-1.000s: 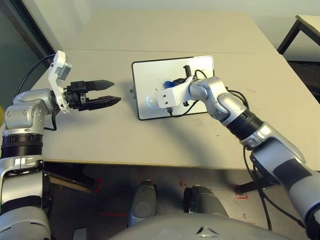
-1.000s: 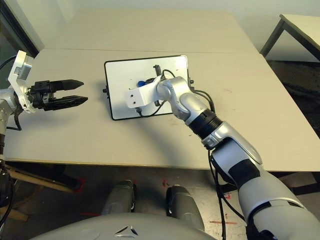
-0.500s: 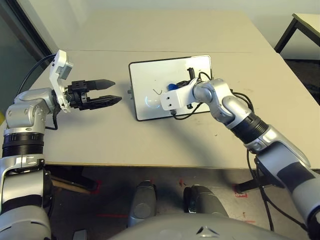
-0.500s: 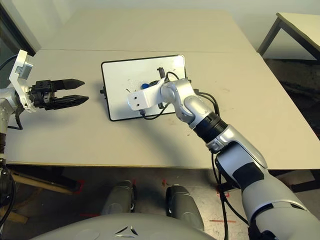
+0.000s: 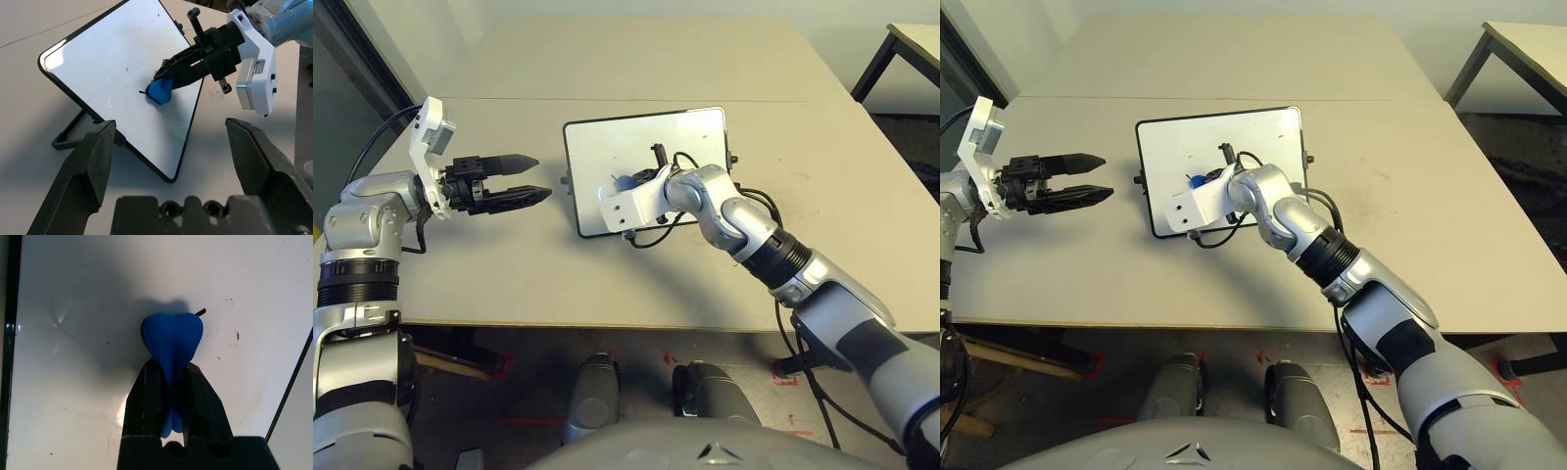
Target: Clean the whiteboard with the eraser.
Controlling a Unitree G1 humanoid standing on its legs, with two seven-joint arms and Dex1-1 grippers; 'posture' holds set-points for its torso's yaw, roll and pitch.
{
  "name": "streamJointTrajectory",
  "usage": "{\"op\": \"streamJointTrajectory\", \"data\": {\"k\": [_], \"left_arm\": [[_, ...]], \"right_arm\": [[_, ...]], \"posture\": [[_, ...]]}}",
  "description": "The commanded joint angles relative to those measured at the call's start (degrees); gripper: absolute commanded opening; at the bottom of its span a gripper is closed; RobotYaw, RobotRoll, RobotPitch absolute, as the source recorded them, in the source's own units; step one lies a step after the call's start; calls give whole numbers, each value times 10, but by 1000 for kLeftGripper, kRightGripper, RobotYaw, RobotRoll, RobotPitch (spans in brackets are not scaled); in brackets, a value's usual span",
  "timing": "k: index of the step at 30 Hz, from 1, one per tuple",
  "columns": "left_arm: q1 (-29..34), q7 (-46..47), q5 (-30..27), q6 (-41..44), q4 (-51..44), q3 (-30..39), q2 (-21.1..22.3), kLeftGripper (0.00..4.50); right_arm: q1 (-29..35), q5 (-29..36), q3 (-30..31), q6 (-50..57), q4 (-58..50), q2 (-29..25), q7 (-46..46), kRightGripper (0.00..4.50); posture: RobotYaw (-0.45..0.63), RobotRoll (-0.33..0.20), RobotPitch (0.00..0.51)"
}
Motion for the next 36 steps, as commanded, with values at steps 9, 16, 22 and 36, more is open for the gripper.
{"op": "streamJointTrajectory", "data": {"k": [9, 16, 22, 36], "left_arm": [[-11, -3, 4, -6, 4, -7, 1, 4500], [-15, -4, 5, -9, 10, -9, -1, 4500], [-17, -3, 6, -9, 12, -10, -2, 4500], [16, -5, -2, 8, -11, 2, 15, 4500]], "right_arm": [[-5, 0, -13, -12, 6, -39, 9, 322], [-1, 7, -25, -9, -11, -66, 20, 322], [0, 8, -20, 0, -22, -56, 22, 322], [-44, 0, 0, -11, 56, 21, -14, 322]], "posture": [[311, 0, 40], [300, 0, 45], [297, 0, 46], [320, 0, 48]]}}
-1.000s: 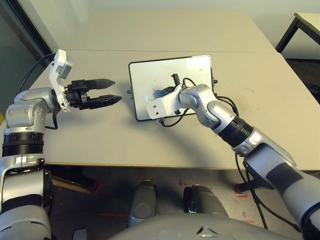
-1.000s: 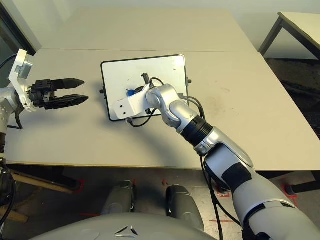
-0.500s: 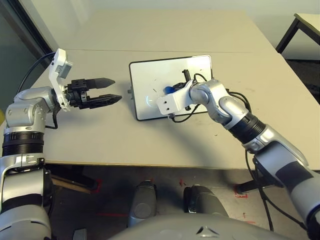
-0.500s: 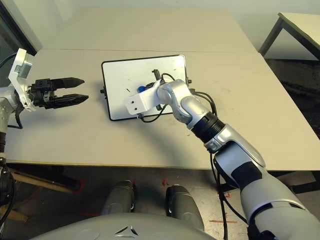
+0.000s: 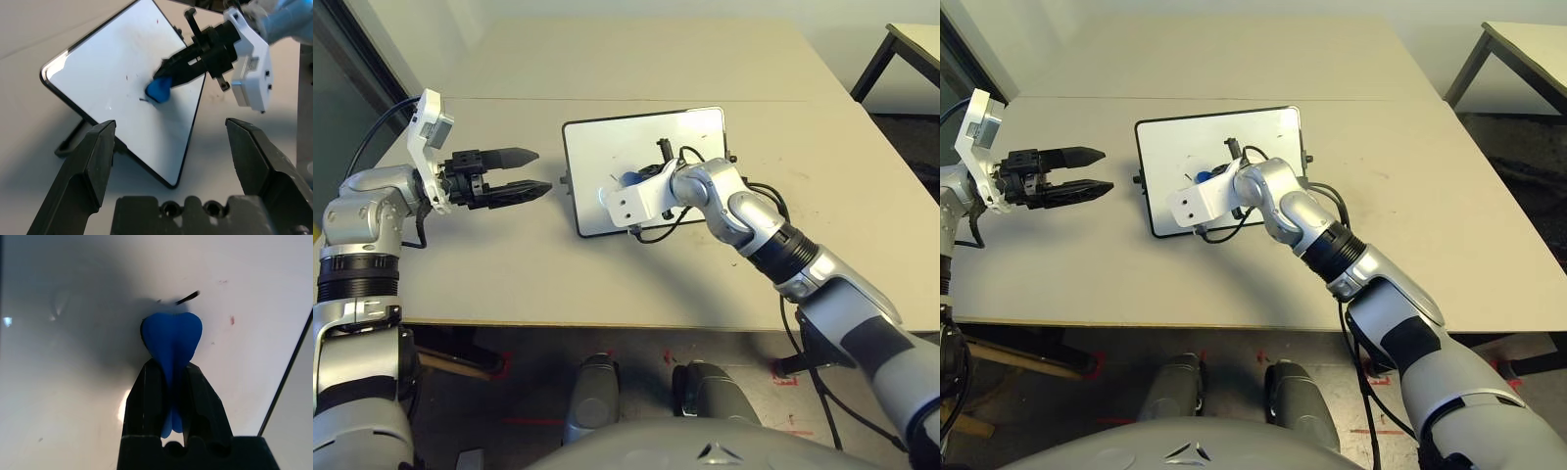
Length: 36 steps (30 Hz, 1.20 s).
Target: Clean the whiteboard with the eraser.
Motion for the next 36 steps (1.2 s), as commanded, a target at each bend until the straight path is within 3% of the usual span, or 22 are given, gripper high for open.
{"op": "streamJointTrajectory", "data": {"k": [1, 17, 33, 36], "left_arm": [[22, 0, -4, 10, -14, 4, 11, 4500], [26, 8, -7, 17, -27, 6, 4, 4500], [16, 3, -2, 10, -16, -2, -2, 4500], [13, 3, 0, 7, -13, -4, -4, 4500]], "right_arm": [[-16, -2, 8, -8, 30, 15, -16, 322], [-26, -5, 13, -25, 58, 25, -21, 322], [24, -5, -3, -16, -20, -60, 7, 322], [43, 32, -37, 14, -71, -67, 39, 322]], "posture": [[320, 0, 48], [321, 0, 51], [303, 0, 54], [303, 0, 54]]}}
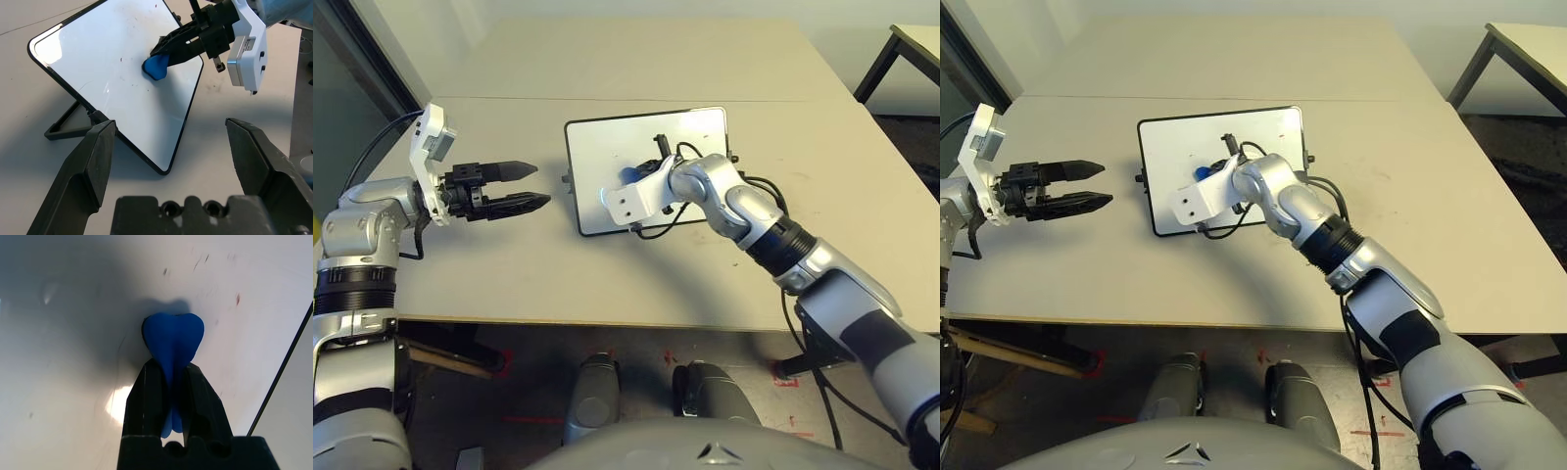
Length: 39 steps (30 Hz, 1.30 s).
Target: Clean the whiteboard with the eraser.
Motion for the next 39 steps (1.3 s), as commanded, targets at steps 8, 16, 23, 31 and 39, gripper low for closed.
{"op": "streamJointTrajectory", "data": {"k": [8, 16, 23, 31, 39], "left_arm": [[-14, -6, 2, -10, 12, -8, -2, 4500], [-14, -7, 4, -18, 20, -9, -5, 4500], [-27, -8, 9, -23, 32, -19, -15, 4500], [-23, -6, 5, -23, 27, -19, -14, 4500], [-5, 1, -1, -18, 11, -8, -9, 4500]], "right_arm": [[39, 195, -203, 336, -215, 22, 161, 322], [39, 294, -398, 633, -214, -57, 89, 322], [69, 322, -537, 688, -115, -45, -87, 322], [98, 381, -563, 663, -34, -3, -196, 322], [97, 427, -554, 675, -23, 7, -253, 322]], "posture": [[299, 0, 52], [276, 0, 57], [258, 0, 65], [270, 0, 65], [290, 0, 61]]}}
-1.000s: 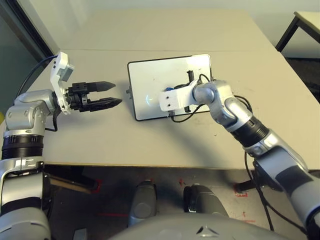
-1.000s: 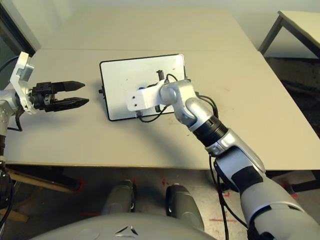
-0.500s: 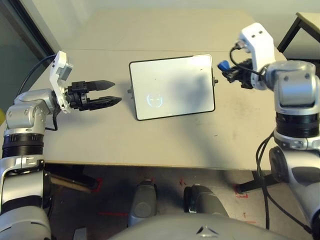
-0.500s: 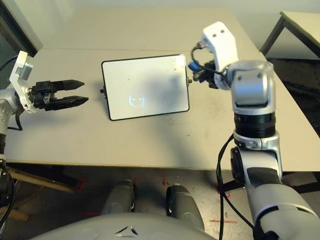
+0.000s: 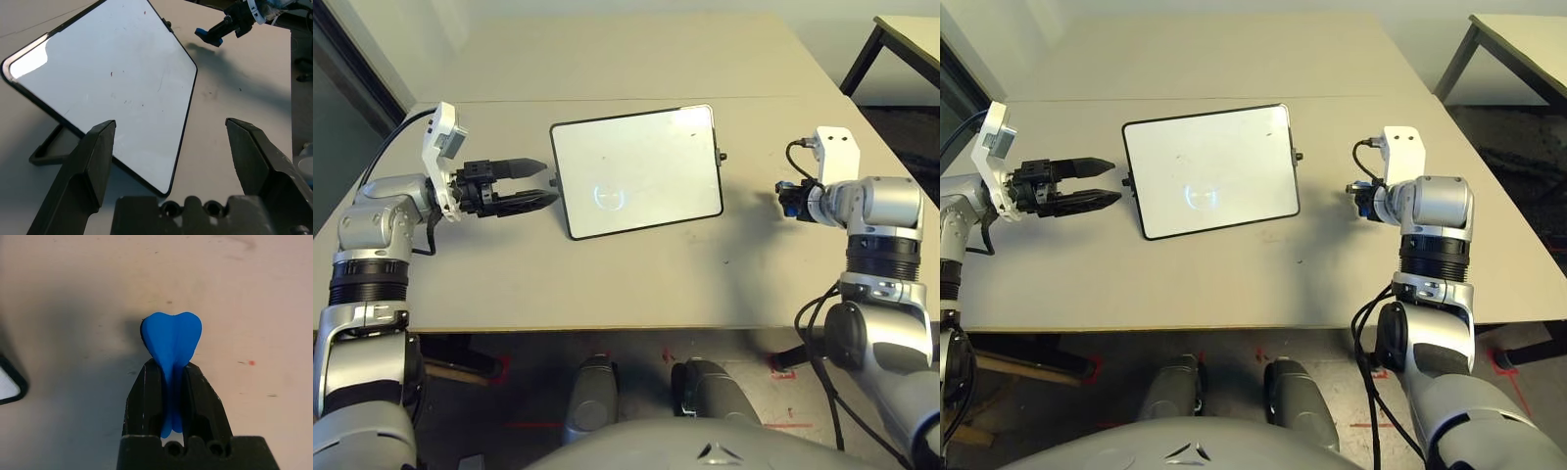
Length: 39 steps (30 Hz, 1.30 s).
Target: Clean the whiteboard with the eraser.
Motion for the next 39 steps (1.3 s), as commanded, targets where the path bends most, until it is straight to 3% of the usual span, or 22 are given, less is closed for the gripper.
{"op": "streamJointTrajectory", "data": {"k": [1, 5, 16, 17, 21, 24, 27, 30, 33, 39], "left_arm": [[9, 4, -2, 3, -11, 7, 7, 4500], [6, 6, -1, 1, -8, 6, 5, 4500], [-2, 25, -15, 6, -15, 29, 7, 4500], [-3, 28, -15, 6, -18, 33, 9, 4500], [-25, 64, -27, 7, -18, 69, 14, 4500], [-29, 110, 1, -35, 11, 83, 12, 4500], [-14, 173, 28, -75, 46, 94, -2, 4500], [7, 252, 63, -139, 72, 100, -24, 4500], [12, 338, 90, -193, 108, 111, -48, 4500], [-28, 509, 140, -291, 209, 119, -95, 4500]], "right_arm": [[0, 21, 3, 6, 10, 0, -25, 322], [-5, 40, -5, 6, 23, 1, -48, 322], [-10, 106, 16, 30, -15, -42, -36, 4341], [-11, 113, 20, 30, -20, -53, -31, 4469], [-12, 132, 32, -54, -41, -117, 6, 4469], [8, 136, 6, -176, -18, -132, -2, 4469], [38, 119, 17, -248, 5, -141, -21, 4469], [73, 156, -36, -408, 30, -98, -32, 4469], [107, 209, -75, -563, 62, -60, 16, 4469], [125, 190, -78, -713, 124, -40, -63, 4469]], "posture": [[290, 0, 61], [288, 0, 58], [278, 0, 56], [278, 0, 56], [279, 0, 55], [274, 0, 52], [271, 0, 46], [271, 0, 44], [270, 0, 41], [273, 0, 39]]}}
